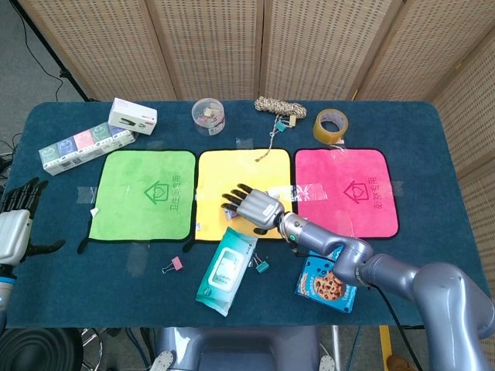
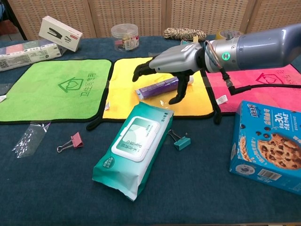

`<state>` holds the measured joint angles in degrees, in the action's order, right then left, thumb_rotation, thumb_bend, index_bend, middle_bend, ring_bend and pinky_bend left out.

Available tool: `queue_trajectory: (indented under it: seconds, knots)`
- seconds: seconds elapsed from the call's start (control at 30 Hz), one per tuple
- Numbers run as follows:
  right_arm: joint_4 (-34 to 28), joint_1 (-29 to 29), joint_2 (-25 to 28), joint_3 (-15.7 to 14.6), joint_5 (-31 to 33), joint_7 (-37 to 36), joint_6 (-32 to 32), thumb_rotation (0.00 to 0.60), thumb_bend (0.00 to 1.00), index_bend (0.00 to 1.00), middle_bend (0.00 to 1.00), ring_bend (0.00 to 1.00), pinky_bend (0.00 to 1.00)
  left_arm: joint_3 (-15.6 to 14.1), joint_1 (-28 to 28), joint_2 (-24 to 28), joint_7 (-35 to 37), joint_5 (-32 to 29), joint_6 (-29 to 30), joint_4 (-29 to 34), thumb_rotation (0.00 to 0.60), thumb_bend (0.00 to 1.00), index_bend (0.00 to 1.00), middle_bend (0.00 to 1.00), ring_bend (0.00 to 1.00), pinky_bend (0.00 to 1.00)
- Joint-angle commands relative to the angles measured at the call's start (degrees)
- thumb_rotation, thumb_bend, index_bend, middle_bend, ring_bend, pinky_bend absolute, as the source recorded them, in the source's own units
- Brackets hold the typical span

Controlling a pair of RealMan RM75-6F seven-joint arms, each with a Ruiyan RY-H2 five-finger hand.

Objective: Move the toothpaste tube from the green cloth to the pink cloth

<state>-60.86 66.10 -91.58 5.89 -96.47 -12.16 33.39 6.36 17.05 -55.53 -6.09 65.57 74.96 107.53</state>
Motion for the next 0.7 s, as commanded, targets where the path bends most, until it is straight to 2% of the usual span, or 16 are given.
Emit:
queue_trajectory:
  seconds: [0.03, 0.33, 0.5, 0.7]
  knots:
    - [0.9, 0.8, -0.5, -0.8, 0.0, 1.3, -0.4, 0.6, 0.32, 0.1, 0.01, 0.0, 0.0, 0.2, -0.1, 0.0, 0.2, 0.1, -0.1, -0.1, 0.6, 0.0, 0.0, 0.0, 0.0, 0.0]
    - [2.0, 2.2, -1.2, -2.5, 1.3, 5.2, -2.0, 0.6, 0.35, 0.12, 0.03, 0.0, 0.0, 0.7, -0.2, -0.1, 0.3, 0.1, -0.9, -0.2, 0.6, 0.0, 0.0, 0.0, 0.0, 0.0]
    - [2.6, 2.4, -1.7, -3.1, 2.5, 6.0, -2.7, 0.6, 0.44, 0.13, 0.05, 0.0, 0.0, 0.8, -0.3, 0.0, 0.4, 0.2, -1.2, -0.2, 0.6, 0.0, 0.0, 0.0, 0.0, 0.0]
    - [2.5, 2.4, -1.3, -4.1, 2.7, 6.6, -2.1, 0.6, 0.5, 0.23, 0.13, 0.0, 0.0, 1.1, -0.4, 0.1, 0.7, 0.1, -1.5, -0.1, 0.6, 0.0, 0.0, 0.0, 0.0, 0.0]
